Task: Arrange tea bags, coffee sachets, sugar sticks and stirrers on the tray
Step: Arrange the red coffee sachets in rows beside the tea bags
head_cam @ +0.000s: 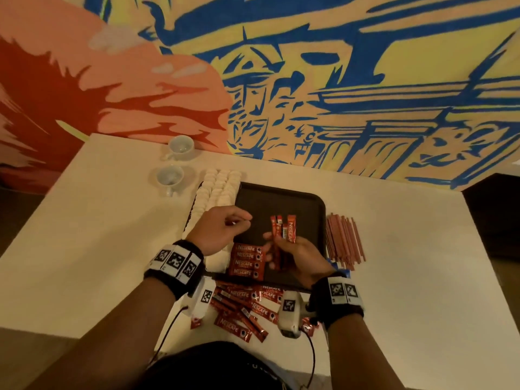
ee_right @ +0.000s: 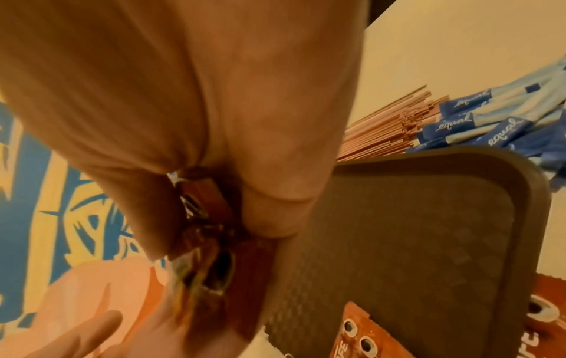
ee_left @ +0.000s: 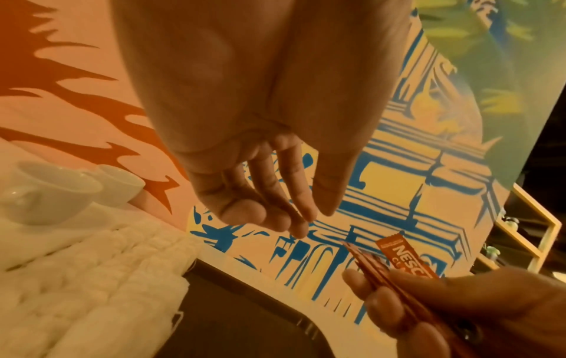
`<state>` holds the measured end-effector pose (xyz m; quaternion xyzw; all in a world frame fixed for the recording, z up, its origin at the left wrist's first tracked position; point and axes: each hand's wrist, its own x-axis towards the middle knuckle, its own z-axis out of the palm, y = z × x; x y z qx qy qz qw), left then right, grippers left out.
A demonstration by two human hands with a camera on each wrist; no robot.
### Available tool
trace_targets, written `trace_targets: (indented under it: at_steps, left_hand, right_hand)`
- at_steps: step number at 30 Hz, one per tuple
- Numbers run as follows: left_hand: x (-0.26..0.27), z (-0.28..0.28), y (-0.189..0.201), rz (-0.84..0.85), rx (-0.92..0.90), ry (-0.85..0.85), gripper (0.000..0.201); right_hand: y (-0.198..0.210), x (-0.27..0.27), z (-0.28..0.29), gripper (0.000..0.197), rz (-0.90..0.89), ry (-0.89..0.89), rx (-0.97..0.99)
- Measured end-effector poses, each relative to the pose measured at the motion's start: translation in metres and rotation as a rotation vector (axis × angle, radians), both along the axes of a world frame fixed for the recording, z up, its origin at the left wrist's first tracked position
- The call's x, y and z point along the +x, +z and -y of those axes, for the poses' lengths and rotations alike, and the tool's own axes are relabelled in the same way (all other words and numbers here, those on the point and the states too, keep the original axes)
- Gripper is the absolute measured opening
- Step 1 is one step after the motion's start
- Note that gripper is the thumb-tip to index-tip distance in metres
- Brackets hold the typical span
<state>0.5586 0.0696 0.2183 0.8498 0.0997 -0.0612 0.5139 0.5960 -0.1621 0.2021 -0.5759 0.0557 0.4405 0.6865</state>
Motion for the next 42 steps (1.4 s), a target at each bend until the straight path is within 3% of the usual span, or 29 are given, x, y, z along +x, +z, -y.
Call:
trace_targets:
  at_steps: [6,11,15,19,23,28,34,39,42]
  left_hand:
    - [-0.024,0.042,0.03,0.001,-0.124,0.0,0.014]
    - [-0.034,0.064,0.04,-0.034,-0.143,0.035,0.027]
    - [-0.045,0.077,0.051,-0.014,-0.16,0.062,0.013]
    - [-0.057,0.079,0.058,0.06,-0.108,0.238,0.013]
    - [-0.067,0.077,0.072,0.153,-0.264,0.34,0.016]
    - [-0.081,0.084,0.088,0.191,-0.422,0.29,0.022]
    - [-0.097,0.096,0.086,0.186,-0.455,0.177,0.013]
    - [-0.104,0.098,0.085,0.106,-0.476,0.107,0.033]
    - [-0.103,0.096,0.087,0.072,-0.413,0.076,0.027]
  right_hand:
    - [0.025,-0.028,0.012,0.032,0.114,0.019,-0.008]
    - [0.041,-0.043,0.02,0.037,0.228,0.053,-0.019]
    - [0.052,-0.049,0.027,0.035,0.3,0.055,-0.021]
    - [0.052,-0.05,0.04,0.043,0.312,-0.117,-0.079]
    - [0.047,-0.044,0.057,0.029,0.233,-0.3,-0.08]
    - [0.057,-0.043,0.062,0.025,0.245,-0.272,-0.091]
    - [0.078,-0.053,0.052,0.043,0.277,-0.154,-0.046]
    - [0.085,-0.054,0.055,0.028,0.297,-0.152,0.016]
    - [0.084,-0.055,0.057,0.02,0.337,-0.207,0.039]
